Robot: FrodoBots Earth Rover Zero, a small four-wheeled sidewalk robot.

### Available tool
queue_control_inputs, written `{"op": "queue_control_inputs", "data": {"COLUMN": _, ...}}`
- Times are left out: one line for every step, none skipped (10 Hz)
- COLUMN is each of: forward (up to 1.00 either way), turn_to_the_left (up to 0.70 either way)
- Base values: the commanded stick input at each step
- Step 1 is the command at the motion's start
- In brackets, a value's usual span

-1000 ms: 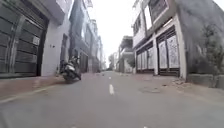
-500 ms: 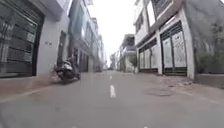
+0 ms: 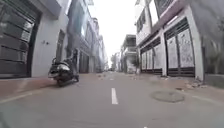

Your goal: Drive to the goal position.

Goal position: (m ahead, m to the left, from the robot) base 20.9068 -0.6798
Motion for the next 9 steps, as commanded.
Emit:
{"op": "queue_control_inputs", "data": {"forward": 0.85, "turn_to_the_left": 0.0}}
{"op": "queue_control_inputs", "data": {"forward": 0.85, "turn_to_the_left": 0.0}}
{"op": "queue_control_inputs", "data": {"forward": 0.85, "turn_to_the_left": 0.0}}
{"op": "queue_control_inputs", "data": {"forward": 0.85, "turn_to_the_left": 0.0}}
{"op": "queue_control_inputs", "data": {"forward": 0.85, "turn_to_the_left": 0.0}}
{"op": "queue_control_inputs", "data": {"forward": 0.85, "turn_to_the_left": 0.0}}
{"op": "queue_control_inputs", "data": {"forward": 0.85, "turn_to_the_left": 0.0}}
{"op": "queue_control_inputs", "data": {"forward": 0.85, "turn_to_the_left": 0.0}}
{"op": "queue_control_inputs", "data": {"forward": 0.85, "turn_to_the_left": 0.0}}
